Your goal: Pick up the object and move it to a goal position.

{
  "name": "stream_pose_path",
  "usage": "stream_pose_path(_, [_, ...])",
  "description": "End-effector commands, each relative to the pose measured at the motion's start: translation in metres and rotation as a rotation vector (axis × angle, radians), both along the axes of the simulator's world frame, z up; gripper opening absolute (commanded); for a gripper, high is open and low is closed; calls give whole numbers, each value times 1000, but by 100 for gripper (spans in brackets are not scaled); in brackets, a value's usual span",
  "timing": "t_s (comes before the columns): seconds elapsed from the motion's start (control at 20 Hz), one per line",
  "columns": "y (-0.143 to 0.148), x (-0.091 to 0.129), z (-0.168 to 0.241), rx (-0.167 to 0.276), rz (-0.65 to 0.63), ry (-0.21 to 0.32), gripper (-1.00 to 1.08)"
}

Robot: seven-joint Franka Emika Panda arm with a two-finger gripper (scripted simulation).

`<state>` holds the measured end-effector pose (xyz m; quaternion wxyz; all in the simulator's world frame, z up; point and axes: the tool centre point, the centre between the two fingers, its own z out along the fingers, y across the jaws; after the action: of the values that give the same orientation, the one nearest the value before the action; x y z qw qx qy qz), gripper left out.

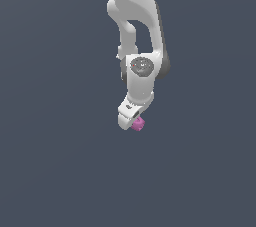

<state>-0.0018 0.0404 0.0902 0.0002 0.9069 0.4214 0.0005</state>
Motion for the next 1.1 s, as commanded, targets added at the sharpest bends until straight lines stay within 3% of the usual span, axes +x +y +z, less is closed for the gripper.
stream_pose_path(0.0, [0, -1, -8, 0, 1, 1, 100])
stream_pose_path(0.55, [0, 0, -45, 0, 5, 1, 100])
stream_pose_path(0.6, [0, 0, -45, 0, 5, 1, -100])
stream_pose_path(1.05, [0, 0, -45, 0, 5, 1, -100])
